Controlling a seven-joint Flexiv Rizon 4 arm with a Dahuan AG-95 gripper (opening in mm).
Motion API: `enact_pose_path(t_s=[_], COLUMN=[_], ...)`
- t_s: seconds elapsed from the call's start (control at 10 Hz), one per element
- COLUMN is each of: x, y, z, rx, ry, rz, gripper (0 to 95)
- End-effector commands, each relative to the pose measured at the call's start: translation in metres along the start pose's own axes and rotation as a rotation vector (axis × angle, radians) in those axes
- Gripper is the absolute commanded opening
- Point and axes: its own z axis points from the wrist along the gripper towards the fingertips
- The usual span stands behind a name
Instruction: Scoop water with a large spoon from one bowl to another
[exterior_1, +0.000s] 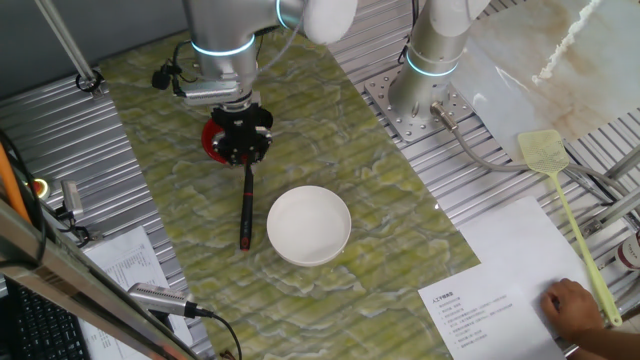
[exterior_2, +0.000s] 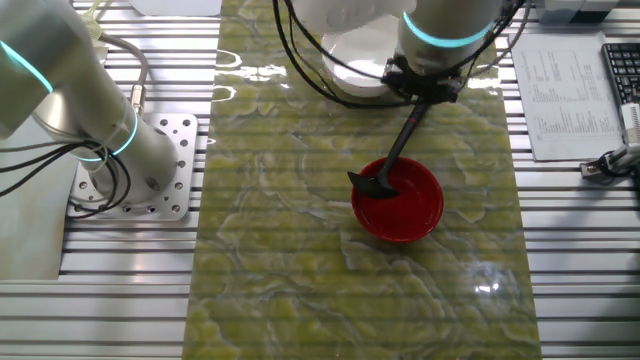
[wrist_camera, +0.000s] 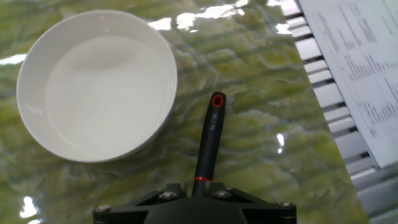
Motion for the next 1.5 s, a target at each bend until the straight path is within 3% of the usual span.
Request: enact_pose_path(t_s=[0.1,0.3,0.5,0.7,0.9,1.0,1.2,1.5], x=[0.001,0.022,0.036,0.057,0.070,0.076,0.095,0.096], y=[-0.005,-0.018,-0.025,-0.032,-0.037,-0.037,-0.036,-0.034], z=[-0.022,-0.039,-0.052,-0.071,-0.088,-0.093,-0.109,-0.115], rx=[0.058,0.053,0.071,0.073,0.086,0.082,0.036,0.014], ry=[0.178,0.201,0.215,0.215,0.208,0.200,0.168,0.191], rz=[0.353,0.566,0.684,0.770,0.868,0.901,0.959,1.000], gripper=[0.0,0.0,0.0,0.0,0.0,0.0,0.0,0.0])
